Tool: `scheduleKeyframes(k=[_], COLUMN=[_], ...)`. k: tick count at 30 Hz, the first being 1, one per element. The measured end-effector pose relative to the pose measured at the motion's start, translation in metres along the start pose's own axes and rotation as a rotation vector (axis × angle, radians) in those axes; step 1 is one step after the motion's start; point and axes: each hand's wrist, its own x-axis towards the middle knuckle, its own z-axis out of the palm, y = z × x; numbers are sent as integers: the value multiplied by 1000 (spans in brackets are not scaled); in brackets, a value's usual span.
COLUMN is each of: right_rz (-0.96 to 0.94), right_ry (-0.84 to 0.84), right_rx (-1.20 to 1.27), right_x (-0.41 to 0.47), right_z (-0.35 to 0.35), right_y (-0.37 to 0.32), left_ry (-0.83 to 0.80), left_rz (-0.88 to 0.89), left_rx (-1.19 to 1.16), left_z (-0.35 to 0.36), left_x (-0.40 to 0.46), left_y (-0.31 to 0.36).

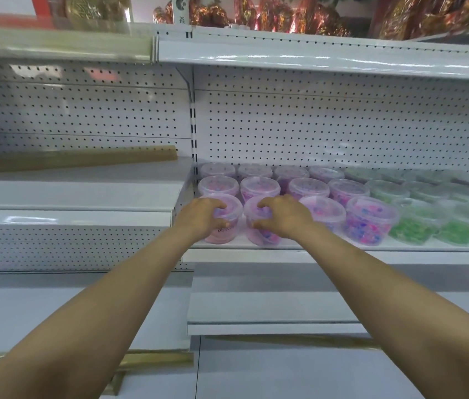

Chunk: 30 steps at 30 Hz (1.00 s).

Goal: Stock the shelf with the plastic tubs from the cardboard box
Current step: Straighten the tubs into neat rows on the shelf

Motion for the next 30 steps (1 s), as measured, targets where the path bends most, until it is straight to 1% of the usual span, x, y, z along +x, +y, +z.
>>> scheduleKeyframes(k=[5, 9, 12, 16, 20, 25, 30], right_rz=[-57, -33, 17, 31, 21, 5, -19], right_ry=[-83, -93, -44, 73, 77, 15, -2], right_rx=[28, 60, 87, 14, 21, 43, 18], right_x=[-2, -3, -5, -3, -6, -9, -6], right_z=[-10, -13, -5, 4, 4, -4, -6], right_y=[18, 24, 16, 7, 9, 21, 23], left_ry=[-23, -58, -42, 40, 76, 9, -31], left_rz=[-4, 18, 27, -27, -5, 18, 17], left_rx=[-21, -16, 59, 105, 107, 58, 25], left_z=[1, -2, -3, 0, 2, -1, 0], left_x=[1, 3, 3, 1, 2, 4, 10], left_y=[-5, -7, -4, 1, 0, 1, 2])
